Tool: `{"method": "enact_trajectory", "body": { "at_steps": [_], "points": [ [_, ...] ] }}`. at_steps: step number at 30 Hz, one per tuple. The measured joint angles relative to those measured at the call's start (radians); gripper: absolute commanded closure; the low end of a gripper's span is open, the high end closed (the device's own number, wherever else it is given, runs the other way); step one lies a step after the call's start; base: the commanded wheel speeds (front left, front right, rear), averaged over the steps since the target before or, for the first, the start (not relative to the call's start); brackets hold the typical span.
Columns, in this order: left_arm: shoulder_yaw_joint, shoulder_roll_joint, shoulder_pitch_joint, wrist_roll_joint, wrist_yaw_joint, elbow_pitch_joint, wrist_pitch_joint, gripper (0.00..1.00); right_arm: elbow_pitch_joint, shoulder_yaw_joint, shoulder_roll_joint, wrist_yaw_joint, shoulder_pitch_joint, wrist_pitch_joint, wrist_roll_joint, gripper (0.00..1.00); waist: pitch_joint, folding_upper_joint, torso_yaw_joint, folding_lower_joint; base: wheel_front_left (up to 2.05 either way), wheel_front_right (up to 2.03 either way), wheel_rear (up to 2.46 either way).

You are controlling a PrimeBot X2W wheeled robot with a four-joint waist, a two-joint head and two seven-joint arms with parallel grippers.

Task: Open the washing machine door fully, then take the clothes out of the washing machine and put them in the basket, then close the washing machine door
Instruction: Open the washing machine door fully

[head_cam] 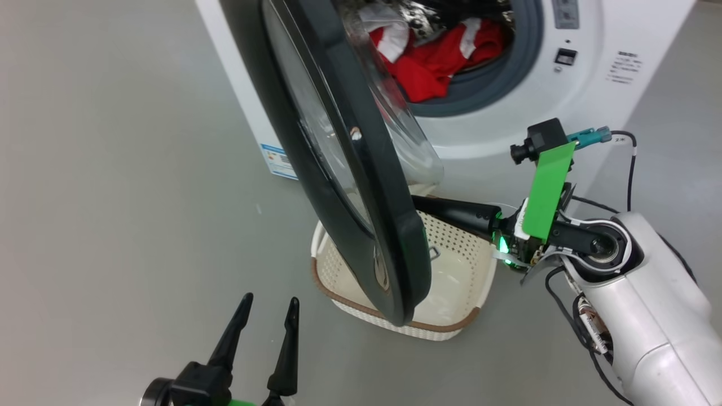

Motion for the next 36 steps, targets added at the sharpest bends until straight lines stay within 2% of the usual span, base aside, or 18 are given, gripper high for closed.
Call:
{"method": "enact_trajectory", "body": {
  "at_steps": [18, 31, 36],
  "points": [
    [0.043, 0.001, 0.041, 0.008, 0.001, -0.003, 0.000, 0.00, -0.016, 0.059, 0.052, 0.000, 0.038, -0.012, -0.009, 1.00, -0.048, 0.0000, 0.139, 0.0000, 0.00, 0.00, 0.00],
    [0.066, 0.001, 0.060, 0.011, 0.010, -0.018, 0.000, 0.00, -0.026, 0.158, 0.057, 0.000, 0.038, -0.061, 0.041, 1.00, -0.062, 0.0000, 0.151, 0.0000, 0.00, 0.00, 0.00],
    [0.068, 0.001, 0.063, 0.020, 0.010, -0.018, 0.000, 0.00, -0.022, 0.162, 0.059, 0.000, 0.038, -0.093, 0.038, 1.00, -0.074, 0.0000, 0.147, 0.0001, 0.00, 0.00, 0.00]
  ]
}}
